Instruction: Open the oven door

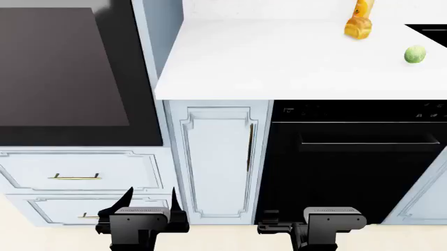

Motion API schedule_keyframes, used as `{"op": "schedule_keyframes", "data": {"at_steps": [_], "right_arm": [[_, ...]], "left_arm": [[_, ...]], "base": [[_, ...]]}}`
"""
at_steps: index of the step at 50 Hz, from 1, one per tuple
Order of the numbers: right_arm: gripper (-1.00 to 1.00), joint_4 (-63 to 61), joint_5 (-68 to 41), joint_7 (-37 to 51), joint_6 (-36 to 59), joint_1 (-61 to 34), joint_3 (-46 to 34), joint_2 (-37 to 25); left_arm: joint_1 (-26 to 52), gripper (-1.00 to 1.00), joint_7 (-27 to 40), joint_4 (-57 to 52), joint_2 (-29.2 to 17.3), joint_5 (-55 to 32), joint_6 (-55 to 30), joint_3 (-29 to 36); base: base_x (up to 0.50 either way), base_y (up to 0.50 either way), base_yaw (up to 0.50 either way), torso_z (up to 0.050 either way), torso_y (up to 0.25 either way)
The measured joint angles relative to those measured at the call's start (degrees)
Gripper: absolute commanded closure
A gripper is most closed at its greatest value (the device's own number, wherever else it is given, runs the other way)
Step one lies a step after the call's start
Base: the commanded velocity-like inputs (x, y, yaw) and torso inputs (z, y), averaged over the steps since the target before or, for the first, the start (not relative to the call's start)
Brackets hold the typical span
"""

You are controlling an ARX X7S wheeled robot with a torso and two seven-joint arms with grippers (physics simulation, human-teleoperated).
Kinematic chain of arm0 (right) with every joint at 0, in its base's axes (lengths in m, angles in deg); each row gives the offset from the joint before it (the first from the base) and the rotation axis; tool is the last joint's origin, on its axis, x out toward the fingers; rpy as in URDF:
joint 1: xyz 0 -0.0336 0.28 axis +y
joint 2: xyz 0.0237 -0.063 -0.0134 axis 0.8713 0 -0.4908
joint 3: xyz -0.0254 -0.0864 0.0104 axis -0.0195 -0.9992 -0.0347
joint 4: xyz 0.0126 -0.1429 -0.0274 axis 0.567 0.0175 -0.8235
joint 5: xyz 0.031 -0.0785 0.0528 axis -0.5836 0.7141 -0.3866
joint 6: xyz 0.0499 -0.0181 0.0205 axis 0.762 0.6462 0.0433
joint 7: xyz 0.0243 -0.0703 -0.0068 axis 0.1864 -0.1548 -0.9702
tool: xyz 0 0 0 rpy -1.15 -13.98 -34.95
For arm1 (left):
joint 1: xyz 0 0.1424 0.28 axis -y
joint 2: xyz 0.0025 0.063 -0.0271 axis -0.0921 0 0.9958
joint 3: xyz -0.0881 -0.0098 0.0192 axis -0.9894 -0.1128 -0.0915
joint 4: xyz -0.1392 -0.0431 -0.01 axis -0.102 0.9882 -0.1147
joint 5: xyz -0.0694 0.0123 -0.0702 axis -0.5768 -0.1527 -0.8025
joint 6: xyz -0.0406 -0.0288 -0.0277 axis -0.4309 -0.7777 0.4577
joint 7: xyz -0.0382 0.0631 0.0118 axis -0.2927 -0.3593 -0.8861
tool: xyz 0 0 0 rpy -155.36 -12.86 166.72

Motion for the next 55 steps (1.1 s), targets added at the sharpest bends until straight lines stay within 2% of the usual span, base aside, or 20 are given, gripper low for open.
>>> {"op": "schedule_keyframes", "data": {"at_steps": [28,46,55], "right_arm": [[-1.0,-1.9,-0.9,4.7,3.5,0.5,-4.4,-3.3],[-1.0,-17.0,0.1,7.8,6.6,4.1,-5.1,-6.1],[-1.0,-25.7,-0.1,8.8,4.2,7.0,-4.5,-7.7]], "left_arm": [[-0.6,-1.0,3.9,-1.2,-3.3,-2.9,0.0,3.4],[-3.1,-1.0,7.1,-12.8,-6.1,-4.0,0.1,2.5],[-5.3,-1.0,8.5,-19.5,-7.3,-3.8,4.0,1.5]], "base": [[0.0,0.0,0.0,0.0,0.0],[0.0,0.0,0.0,0.0,0.0],[0.0,0.0,0.0,0.0,0.0]]}}
